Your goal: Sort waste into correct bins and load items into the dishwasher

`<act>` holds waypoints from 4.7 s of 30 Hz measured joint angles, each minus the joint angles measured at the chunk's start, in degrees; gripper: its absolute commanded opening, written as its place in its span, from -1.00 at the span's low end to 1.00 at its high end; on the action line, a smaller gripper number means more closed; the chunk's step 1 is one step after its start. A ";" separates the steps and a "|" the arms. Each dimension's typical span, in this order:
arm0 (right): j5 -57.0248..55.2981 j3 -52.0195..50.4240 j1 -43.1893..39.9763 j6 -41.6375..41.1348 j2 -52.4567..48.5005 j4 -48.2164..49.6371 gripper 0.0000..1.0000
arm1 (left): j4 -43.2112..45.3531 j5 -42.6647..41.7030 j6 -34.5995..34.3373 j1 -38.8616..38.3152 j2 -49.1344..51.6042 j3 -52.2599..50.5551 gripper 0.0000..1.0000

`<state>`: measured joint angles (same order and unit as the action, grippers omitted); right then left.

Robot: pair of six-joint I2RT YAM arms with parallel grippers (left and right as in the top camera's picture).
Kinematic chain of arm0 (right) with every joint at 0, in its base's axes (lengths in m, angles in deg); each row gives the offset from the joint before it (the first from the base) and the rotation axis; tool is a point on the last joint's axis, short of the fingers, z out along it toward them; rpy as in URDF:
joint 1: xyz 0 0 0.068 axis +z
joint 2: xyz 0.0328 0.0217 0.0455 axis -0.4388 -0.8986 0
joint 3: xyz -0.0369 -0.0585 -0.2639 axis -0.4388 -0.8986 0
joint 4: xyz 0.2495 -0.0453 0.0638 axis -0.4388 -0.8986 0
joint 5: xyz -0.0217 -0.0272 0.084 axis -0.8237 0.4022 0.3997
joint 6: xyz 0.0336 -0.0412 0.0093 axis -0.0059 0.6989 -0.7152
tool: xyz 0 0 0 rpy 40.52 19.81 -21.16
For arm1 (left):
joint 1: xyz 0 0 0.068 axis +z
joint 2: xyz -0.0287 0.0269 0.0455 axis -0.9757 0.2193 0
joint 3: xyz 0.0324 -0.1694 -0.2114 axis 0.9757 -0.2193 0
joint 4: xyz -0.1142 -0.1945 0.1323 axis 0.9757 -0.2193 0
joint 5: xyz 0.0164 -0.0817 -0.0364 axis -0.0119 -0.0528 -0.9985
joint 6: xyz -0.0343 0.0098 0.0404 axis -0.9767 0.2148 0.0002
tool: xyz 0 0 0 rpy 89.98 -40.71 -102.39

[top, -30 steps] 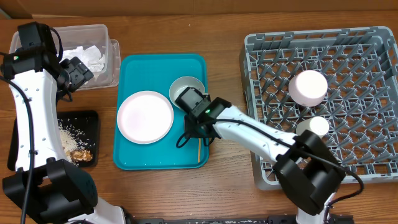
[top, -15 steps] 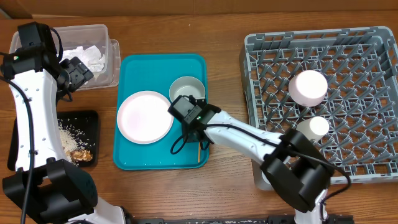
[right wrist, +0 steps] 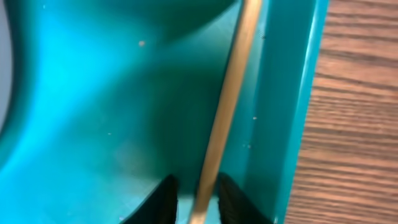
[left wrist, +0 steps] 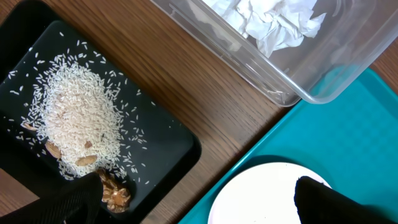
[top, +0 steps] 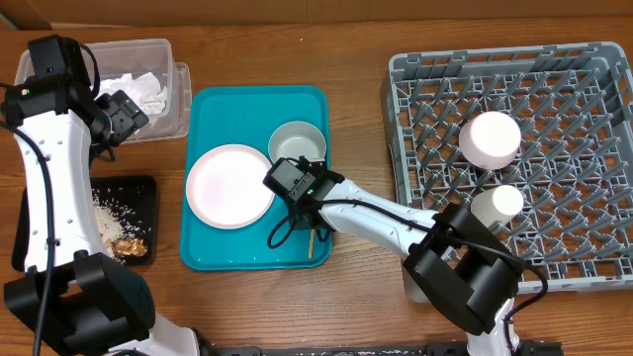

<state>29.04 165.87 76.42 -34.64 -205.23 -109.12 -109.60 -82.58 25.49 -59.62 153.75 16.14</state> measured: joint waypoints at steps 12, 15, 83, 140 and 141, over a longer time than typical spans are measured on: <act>-0.68 6.84 -0.11 -1.88 -0.96 -12.24 -0.92 | 0.00 0.00 0.00 0.00 0.00 0.00 1.00; -0.63 13.03 -0.33 -1.81 -0.96 -17.62 -0.92 | 0.00 0.02 0.00 0.00 0.00 0.00 1.00; 23.21 31.98 -25.24 29.86 8.26 -22.56 -0.03 | 0.00 0.00 0.00 0.00 0.00 0.00 1.00; -16.90 31.87 -2.01 0.79 13.79 -39.87 -0.92 | 0.00 0.00 0.00 0.00 0.00 0.00 1.00; -19.30 31.87 -2.58 0.87 15.72 -40.74 -0.92 | 0.00 0.00 0.00 0.00 0.00 0.00 1.00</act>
<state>9.74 197.74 73.84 -33.76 -189.51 -149.86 -109.60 -82.58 25.49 -59.62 153.75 16.14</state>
